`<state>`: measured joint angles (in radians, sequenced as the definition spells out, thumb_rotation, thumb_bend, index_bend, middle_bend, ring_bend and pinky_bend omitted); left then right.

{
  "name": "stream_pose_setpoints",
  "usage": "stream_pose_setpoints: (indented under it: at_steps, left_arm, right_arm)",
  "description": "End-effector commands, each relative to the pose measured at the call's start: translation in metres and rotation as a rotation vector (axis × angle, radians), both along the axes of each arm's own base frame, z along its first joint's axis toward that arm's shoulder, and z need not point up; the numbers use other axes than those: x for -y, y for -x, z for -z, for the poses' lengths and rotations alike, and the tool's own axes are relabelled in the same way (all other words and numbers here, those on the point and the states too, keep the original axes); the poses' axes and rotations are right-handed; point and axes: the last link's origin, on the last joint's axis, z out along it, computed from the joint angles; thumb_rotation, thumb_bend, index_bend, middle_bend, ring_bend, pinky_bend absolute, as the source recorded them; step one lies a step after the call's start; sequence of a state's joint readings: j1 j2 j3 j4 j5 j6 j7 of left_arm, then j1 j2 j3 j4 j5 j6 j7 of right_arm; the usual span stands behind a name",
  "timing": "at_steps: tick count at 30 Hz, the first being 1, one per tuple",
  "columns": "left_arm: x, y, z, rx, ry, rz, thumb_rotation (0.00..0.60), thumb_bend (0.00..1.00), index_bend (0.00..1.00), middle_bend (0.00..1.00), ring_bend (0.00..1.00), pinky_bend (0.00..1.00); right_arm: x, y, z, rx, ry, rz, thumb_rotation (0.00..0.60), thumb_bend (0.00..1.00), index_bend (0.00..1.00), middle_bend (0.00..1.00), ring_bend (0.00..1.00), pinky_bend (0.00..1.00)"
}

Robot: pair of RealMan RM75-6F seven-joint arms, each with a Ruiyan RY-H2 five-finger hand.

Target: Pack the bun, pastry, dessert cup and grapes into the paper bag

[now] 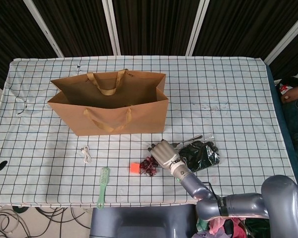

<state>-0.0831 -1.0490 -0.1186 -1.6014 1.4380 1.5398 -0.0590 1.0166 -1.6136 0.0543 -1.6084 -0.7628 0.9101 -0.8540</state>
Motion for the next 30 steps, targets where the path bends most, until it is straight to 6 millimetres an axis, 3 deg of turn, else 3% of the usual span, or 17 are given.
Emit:
stream_pose_setpoints:
  at_steps: [1,16,30]
  left_arm:
    - [0.0,0.0,0.0,0.001,-0.001,0.0,0.6,0.03,0.15,0.07,0.0,0.06]
    - [0.0,0.0,-0.001,0.003,0.0,0.001,0.6,0.03,0.15,0.07,0.0,0.06]
    - [0.0,0.001,-0.001,0.004,0.0,0.002,0.6,0.03,0.15,0.07,0.0,0.06]
  right_arm:
    - [-0.001,0.001,0.001,0.022,-0.006,0.015,0.6,0.4,0.39,0.44,0.49,0.41]
    - [-0.003,-0.001,-0.008,0.192,-0.036,0.097,0.6,0.48,0.59,0.51,0.55,0.42]
    - [0.0,0.002,-0.031,0.421,-0.071,0.26,0.6,0.48,0.65,0.52,0.56,0.42]
